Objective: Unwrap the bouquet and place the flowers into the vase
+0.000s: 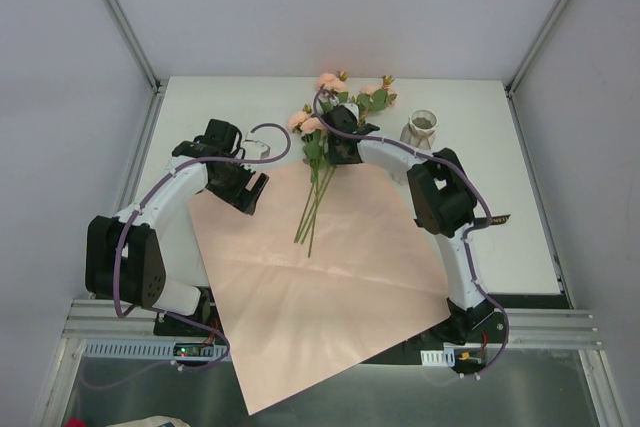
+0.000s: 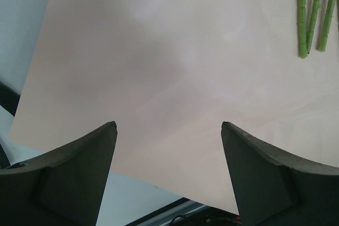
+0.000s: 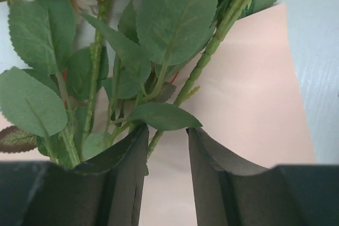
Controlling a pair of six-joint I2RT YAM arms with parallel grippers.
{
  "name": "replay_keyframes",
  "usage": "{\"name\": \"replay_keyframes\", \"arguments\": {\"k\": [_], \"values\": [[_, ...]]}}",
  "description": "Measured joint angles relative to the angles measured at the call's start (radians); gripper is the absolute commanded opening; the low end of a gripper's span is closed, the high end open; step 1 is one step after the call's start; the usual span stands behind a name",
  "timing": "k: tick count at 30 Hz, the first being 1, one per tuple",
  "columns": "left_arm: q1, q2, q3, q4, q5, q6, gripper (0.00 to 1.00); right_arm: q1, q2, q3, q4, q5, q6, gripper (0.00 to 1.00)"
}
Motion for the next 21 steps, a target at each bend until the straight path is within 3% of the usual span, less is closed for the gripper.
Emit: {"name": "replay_keyframes", "arguments": {"k": [3,8,14,21], "values": [[0.000,-0.002,-0.005,0.010,0.000,0.001,0.79,-0.005,0.007,0.000,-0.002,-0.002,0.007,0.34],[0.000,-0.004,-0.026,0.020,-0.002,0.003,0.79,-0.007,0.008,0.000,-0.002,-0.010,0.021,0.14],[0.000,-0.006,-0.046,0.031,-0.009,0.004,0.79,-0.007,-0.026,-0.062,0.037,-0.016,0.044,0.11],[0.000,-0.018,-0.046,0.038,-0.016,0.003,0.79,0.019,-0.291,-0.315,0.058,0.017,0.036,0.11]]}}
